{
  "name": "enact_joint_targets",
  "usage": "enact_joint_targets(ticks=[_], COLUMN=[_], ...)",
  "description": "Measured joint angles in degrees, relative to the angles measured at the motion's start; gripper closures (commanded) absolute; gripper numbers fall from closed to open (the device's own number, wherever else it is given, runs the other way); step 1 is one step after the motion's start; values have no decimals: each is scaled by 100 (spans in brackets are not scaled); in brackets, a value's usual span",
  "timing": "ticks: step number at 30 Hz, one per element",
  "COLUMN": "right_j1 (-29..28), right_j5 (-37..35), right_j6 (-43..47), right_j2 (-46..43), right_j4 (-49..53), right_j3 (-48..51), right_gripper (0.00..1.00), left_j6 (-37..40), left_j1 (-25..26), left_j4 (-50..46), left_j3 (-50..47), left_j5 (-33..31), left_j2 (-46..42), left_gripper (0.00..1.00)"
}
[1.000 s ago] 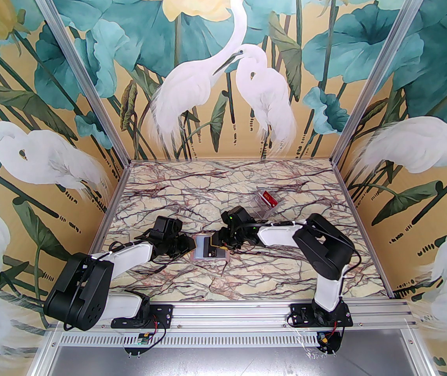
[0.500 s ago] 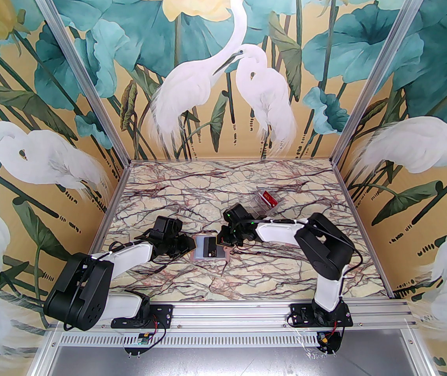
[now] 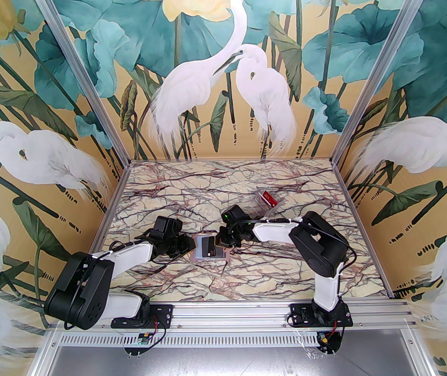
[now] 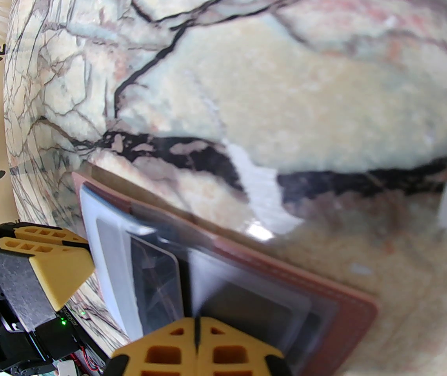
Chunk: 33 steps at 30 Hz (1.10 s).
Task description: Put the credit cards into the card holder
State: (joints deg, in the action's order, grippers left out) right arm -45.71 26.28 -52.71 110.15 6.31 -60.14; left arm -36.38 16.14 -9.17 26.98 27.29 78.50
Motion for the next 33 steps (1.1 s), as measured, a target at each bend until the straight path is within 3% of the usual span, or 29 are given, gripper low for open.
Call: enact_joint_targets(ticks=[24, 28, 33], right_j1=[-240, -240, -234], right_j5=[177, 249, 352], right_j6=[-450, -459, -446], right_j2=[105, 131, 151], right_j4=[-348, -422, -461], right_j3=[37, 26, 13], right_gripper=[100, 100, 85], left_j6=[0, -2, -15], left_j1=[-2, -2, 0], left_j4=[15, 44, 114], left_j3=[2, 2, 2], left_j5=[7, 48, 151], left_j2=[26, 26, -26], left_gripper=[79, 73, 56])
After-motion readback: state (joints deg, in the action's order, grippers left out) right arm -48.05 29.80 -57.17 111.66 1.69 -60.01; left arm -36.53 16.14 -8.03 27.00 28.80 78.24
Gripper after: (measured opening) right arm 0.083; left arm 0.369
